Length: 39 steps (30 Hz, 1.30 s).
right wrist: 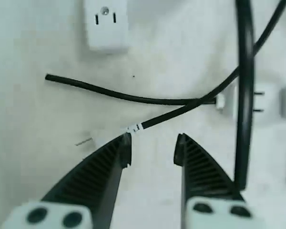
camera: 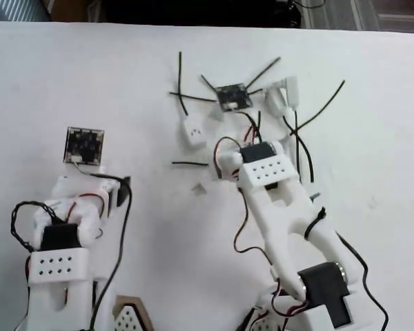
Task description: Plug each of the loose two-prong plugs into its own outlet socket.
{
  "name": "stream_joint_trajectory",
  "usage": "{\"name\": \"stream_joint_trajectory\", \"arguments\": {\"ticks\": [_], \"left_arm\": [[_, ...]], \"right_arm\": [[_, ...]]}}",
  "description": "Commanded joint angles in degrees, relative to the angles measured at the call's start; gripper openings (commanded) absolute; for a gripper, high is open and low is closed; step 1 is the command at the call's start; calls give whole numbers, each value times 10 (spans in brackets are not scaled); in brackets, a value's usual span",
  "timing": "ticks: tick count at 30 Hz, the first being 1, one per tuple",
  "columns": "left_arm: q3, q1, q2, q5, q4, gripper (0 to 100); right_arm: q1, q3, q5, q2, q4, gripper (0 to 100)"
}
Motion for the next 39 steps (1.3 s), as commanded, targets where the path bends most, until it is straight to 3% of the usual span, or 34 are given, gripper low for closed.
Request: {"name": "stream_joint_trajectory", "arguments": {"ticks": [1,5,11,26,33,39], "left_arm": [[-11,-5,-9,2,-11,282],[-11,-5,-8,2,-11,282],[-11,-5,-8,2,-11,282],[6,-5,-10,1,-43,282],[6,-5,-10,1,-43,282],[6,-5,-10,1,-43,282]], "right_arm": [[-26,-26,-119,-14,6,187],[-58,-34,-182,49,2,275],[-73,-99,-230,157,0,233],[-96,-191,-258,300,1,217],[-86,-187,-260,290,2,29],[-62,-190,-183,278,37,18]]}}
